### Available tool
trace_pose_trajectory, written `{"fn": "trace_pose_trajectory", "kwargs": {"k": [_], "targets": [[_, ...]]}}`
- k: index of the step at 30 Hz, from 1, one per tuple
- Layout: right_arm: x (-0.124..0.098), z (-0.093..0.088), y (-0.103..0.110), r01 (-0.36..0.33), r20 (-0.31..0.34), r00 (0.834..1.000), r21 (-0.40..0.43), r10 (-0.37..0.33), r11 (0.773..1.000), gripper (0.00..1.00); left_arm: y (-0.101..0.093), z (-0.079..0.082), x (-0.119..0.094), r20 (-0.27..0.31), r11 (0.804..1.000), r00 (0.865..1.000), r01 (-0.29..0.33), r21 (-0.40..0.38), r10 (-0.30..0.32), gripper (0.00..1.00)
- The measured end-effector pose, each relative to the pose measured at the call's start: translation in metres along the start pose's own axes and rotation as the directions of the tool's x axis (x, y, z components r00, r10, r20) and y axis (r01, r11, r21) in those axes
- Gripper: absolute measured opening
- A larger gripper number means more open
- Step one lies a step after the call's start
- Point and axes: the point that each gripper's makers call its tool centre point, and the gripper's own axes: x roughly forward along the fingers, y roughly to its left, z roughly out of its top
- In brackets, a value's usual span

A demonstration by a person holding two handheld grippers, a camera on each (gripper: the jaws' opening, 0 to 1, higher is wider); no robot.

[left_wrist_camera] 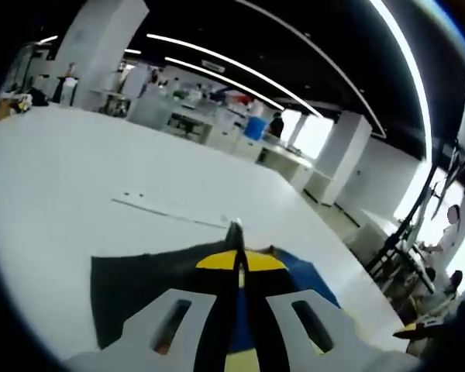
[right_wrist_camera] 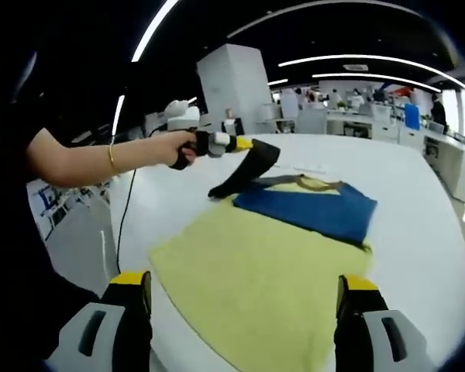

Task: Fold the garment on the visible template until the final outline fits inside the template.

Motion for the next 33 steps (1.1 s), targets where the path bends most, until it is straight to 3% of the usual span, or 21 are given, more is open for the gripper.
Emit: {"fn": "trace_pose_trajectory", "kwargs": {"k": [8,19,27,33], "targets": [[-0.002,-0.010,-0.004,0.024,-0.041,0.999,0.005,-0.024,1.000,0.99,-0.034,-0.006,0.014,0.015,0.997,0.998,0.069,-0.041,-0.069,0.00],[-0.011,-0.025,-0.017,0.072,-0.078,0.995,0.030,-0.070,0.997,0.97,-0.070,-0.012,0.030,0.027,0.989,0.989,0.145,-0.027,-0.144,0.00],[-0.012,-0.031,-0.021,0.090,-0.093,0.992,0.048,-0.086,0.995,0.97,-0.102,-0.026,0.041,0.013,0.970,0.971,0.238,-0.049,-0.238,0.00],[-0.012,-0.036,-0.024,0.096,-0.099,0.991,0.054,-0.091,0.994,0.96,-0.120,-0.041,0.045,-0.025,0.947,0.948,0.316,-0.061,-0.318,0.00]]}}
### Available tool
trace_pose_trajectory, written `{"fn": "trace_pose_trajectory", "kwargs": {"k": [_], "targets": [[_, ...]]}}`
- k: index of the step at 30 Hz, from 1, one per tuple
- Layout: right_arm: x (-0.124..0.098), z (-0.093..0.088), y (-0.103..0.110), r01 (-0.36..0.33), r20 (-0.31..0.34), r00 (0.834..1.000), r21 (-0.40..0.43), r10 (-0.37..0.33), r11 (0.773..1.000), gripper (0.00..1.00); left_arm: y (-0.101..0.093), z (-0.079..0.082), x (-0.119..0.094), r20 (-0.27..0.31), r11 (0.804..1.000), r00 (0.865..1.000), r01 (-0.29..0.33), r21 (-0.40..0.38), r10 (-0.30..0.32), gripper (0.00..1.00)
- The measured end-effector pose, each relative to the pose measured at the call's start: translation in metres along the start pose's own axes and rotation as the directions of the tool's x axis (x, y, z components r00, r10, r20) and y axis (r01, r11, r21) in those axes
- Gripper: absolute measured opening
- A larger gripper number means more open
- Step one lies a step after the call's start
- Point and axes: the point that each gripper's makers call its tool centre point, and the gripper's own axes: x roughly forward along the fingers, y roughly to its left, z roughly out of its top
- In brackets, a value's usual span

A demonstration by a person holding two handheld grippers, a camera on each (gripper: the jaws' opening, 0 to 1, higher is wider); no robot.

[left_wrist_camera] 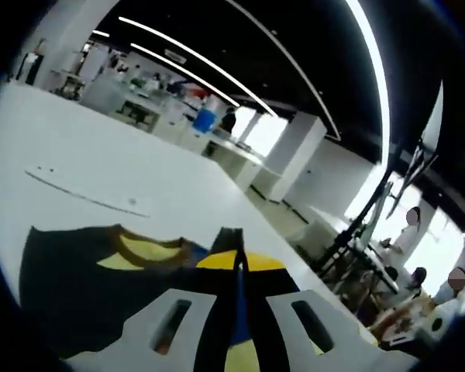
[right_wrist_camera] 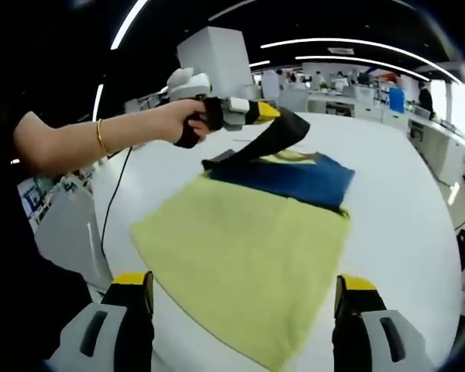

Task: Fold the garment on the visible template until the final outline fits inside the template.

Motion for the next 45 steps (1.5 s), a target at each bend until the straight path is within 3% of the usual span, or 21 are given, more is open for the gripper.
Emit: {"fn": "trace_pose_trajectory", "kwargs": {"k": [9,17,26,33,36,40,45], "targets": [[-0.001,-0.007,-0.002,0.010,-0.009,1.000,0.026,-0.009,1.000,0.96,-0.015,-0.016,0.010,-0.040,0.997,0.997,0.066,-0.029,-0.067,0.00],[0.001,-0.007,-0.003,0.010,-0.015,1.000,0.024,-0.009,1.000,0.96,-0.026,-0.027,0.017,-0.055,0.993,0.994,0.091,-0.075,-0.096,0.00],[0.001,-0.009,-0.005,0.016,-0.020,1.000,0.030,-0.015,0.999,0.95,-0.036,-0.050,0.022,-0.112,0.990,0.986,0.112,-0.088,-0.121,0.00],[0.001,-0.011,-0.005,0.018,-0.023,1.000,0.033,-0.017,0.999,0.95,-0.038,-0.069,0.024,-0.158,0.991,0.980,0.106,-0.082,-0.118,0.00],[0.001,-0.011,-0.006,0.020,-0.021,1.000,0.034,-0.019,0.999,0.95,-0.036,-0.079,0.025,-0.192,0.989,0.975,0.089,-0.115,-0.110,0.00],[0.002,-0.012,-0.007,0.022,-0.024,0.999,0.038,-0.021,0.999,0.95,-0.034,-0.087,0.025,-0.217,0.993,0.971,0.080,-0.091,-0.098,0.00],[0.003,-0.011,-0.005,0.017,-0.024,1.000,0.036,-0.016,0.999,0.96,-0.053,-0.093,0.023,-0.224,0.979,0.955,0.174,-0.108,-0.194,0.06]]}}
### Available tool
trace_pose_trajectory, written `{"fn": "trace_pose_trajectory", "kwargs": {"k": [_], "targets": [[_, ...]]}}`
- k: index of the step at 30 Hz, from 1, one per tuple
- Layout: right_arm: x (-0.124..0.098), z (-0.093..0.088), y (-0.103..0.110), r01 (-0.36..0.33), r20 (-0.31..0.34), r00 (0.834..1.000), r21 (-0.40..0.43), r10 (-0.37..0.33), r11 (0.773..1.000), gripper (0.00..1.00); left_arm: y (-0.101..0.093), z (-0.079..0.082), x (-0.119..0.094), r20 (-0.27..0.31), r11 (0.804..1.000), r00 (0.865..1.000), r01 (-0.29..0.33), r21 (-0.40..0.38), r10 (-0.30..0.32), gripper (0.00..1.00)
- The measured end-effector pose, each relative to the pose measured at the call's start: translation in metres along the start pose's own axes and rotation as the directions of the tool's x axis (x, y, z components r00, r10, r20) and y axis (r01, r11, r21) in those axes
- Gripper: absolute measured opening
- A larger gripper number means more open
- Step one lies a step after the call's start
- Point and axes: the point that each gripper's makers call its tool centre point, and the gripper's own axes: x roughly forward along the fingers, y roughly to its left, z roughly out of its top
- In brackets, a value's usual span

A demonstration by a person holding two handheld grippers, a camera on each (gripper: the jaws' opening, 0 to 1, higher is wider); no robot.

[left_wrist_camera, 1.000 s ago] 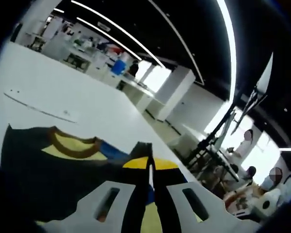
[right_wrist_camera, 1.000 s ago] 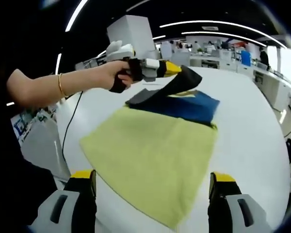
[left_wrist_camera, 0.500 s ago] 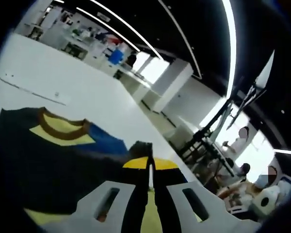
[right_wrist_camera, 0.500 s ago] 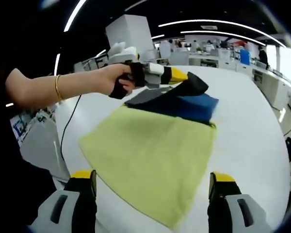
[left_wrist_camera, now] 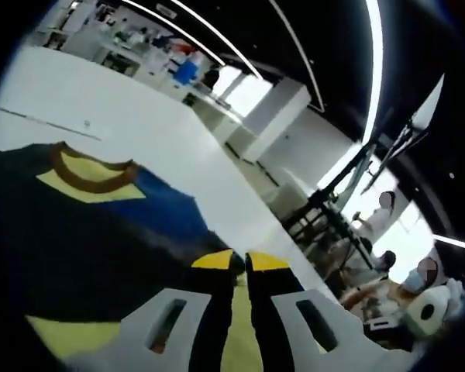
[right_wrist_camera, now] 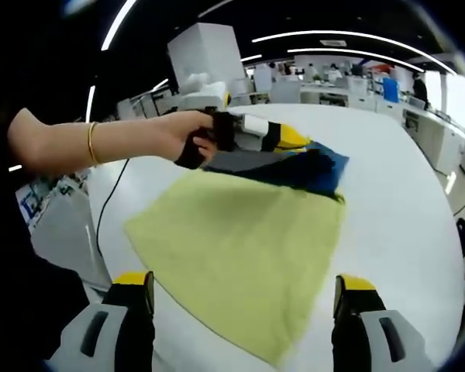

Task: Fold the garment on the visible template until the final outline fits inside the template.

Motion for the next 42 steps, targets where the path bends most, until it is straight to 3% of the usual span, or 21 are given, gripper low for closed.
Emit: {"fn": "trace_pose_trajectory", "kwargs": {"k": [5,11,14,17,20,29,32,38,42], "targets": [[0.001,0.001,0.000,0.000,0.000,1.000,-0.003,0.000,1.000,0.96,-0.013,-0.006,-0.001,-0.019,0.997,0.999,0.049,0.055,-0.048,0.20],[0.001,0.006,-0.001,-0.002,0.005,1.000,-0.009,0.002,1.000,0.95,-0.025,0.001,-0.008,0.003,0.983,0.997,0.077,0.168,-0.079,0.61],[0.001,0.008,-0.001,-0.004,0.000,1.000,-0.023,0.004,1.000,0.96,-0.029,0.003,-0.016,-0.019,0.955,0.997,0.076,0.287,-0.074,0.79],[0.000,0.010,0.001,-0.016,0.001,1.000,-0.038,0.016,0.999,0.97,-0.033,0.001,-0.024,-0.049,0.924,0.996,0.090,0.371,-0.077,0.91],[-0.003,0.013,0.003,-0.035,0.007,0.999,-0.038,0.035,0.999,0.97,-0.036,0.000,-0.035,-0.061,0.909,0.995,0.101,0.405,-0.083,0.98],[-0.009,0.026,-0.007,-0.031,0.028,0.999,-0.055,0.033,0.998,0.95,-0.029,-0.005,-0.073,-0.089,0.883,0.994,0.104,0.457,-0.071,0.99],[-0.011,0.031,0.000,-0.062,0.038,0.997,-0.080,0.066,0.995,0.96,-0.025,-0.011,-0.087,-0.106,0.874,0.993,0.100,0.476,-0.056,0.99],[-0.014,0.031,0.008,-0.118,0.015,0.993,-0.117,0.121,0.986,0.97,-0.018,-0.019,-0.116,-0.132,0.865,0.991,0.098,0.493,-0.037,0.99],[-0.017,0.024,0.009,-0.146,-0.042,0.989,-0.165,0.141,0.975,0.96,-0.015,-0.023,-0.138,-0.133,0.853,0.991,0.092,0.513,-0.027,0.99]]}}
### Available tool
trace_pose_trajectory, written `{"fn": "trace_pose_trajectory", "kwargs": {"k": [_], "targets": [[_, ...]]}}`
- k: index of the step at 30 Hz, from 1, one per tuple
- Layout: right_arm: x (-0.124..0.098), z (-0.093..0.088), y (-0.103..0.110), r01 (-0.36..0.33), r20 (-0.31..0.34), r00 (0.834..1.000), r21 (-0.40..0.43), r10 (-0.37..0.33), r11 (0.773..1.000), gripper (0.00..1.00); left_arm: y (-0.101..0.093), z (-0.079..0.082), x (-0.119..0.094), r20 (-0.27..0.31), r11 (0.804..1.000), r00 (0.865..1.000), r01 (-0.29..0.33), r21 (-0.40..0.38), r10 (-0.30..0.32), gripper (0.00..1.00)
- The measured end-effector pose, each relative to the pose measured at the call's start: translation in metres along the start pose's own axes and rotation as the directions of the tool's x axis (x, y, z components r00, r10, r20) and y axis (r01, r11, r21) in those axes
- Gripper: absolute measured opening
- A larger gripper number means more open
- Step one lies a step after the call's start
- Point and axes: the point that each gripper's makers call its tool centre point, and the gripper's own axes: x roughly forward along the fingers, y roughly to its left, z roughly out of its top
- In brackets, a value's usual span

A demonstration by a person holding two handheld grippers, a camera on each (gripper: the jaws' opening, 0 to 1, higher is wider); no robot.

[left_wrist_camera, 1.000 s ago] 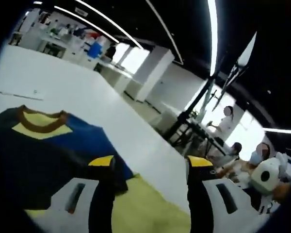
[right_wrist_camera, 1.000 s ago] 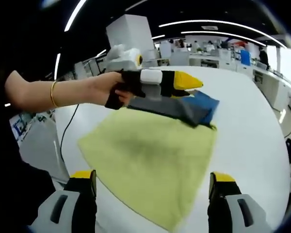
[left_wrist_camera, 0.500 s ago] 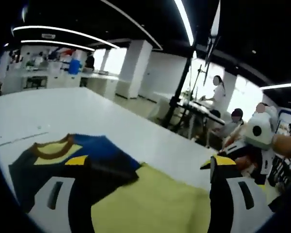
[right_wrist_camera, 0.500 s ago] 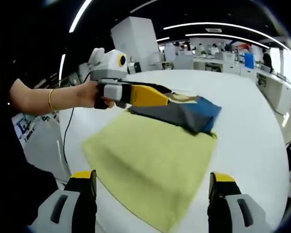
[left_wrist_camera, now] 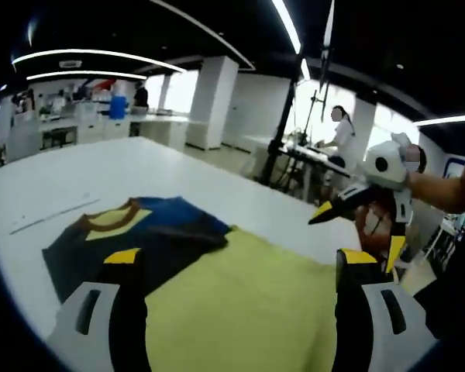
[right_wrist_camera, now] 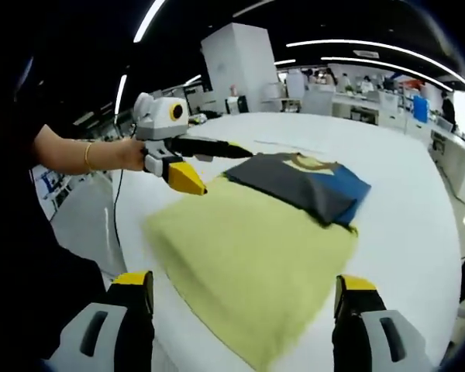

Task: Fold the garment on the visible template until the final outline fits inside the template.

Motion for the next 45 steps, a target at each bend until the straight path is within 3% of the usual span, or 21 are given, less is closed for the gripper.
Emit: {"fn": "trace_pose_trajectory", "kwargs": {"k": [3,10,16,21,28,33,37,40,45], "targets": [[-0.002,-0.003,0.002,-0.019,-0.027,0.999,-0.025,0.018,1.000,0.93,-0.003,-0.010,-0.013,-0.030,1.000,1.000,-0.001,0.016,0.002,0.99],[-0.004,-0.001,0.008,-0.062,-0.018,0.998,-0.039,0.062,0.997,0.91,-0.010,-0.030,-0.041,-0.077,0.999,0.997,0.001,0.034,0.002,0.98],[0.002,-0.017,0.015,-0.095,-0.092,0.992,-0.073,0.088,0.993,0.87,-0.017,-0.050,-0.064,-0.134,0.997,0.991,0.013,0.070,-0.003,0.87],[0.007,-0.028,0.019,-0.113,-0.131,0.986,-0.084,0.101,0.990,0.83,-0.024,-0.078,-0.079,-0.200,0.998,0.980,0.003,0.061,0.009,0.81],[0.012,-0.047,0.020,-0.130,-0.190,0.976,-0.132,0.104,0.983,0.70,-0.039,-0.121,-0.098,-0.310,0.998,0.951,0.020,0.060,0.000,0.73],[0.015,-0.059,0.021,-0.137,-0.230,0.968,-0.162,0.098,0.977,0.65,-0.043,-0.135,-0.109,-0.345,0.995,0.938,0.027,0.098,0.009,0.68],[0.016,-0.069,0.016,-0.131,-0.269,0.961,-0.222,0.068,0.966,0.59,-0.036,-0.149,-0.121,-0.409,0.987,0.911,0.022,0.157,0.045,0.56],[0.017,-0.075,0.010,-0.124,-0.294,0.955,-0.271,0.041,0.955,0.53,-0.031,-0.154,-0.125,-0.421,0.989,0.905,0.000,0.148,0.063,0.49],[0.018,-0.083,0.003,-0.126,-0.339,0.941,-0.316,0.012,0.940,0.47,-0.031,-0.166,-0.133,-0.481,0.971,0.874,0.045,0.236,0.077,0.44]]}}
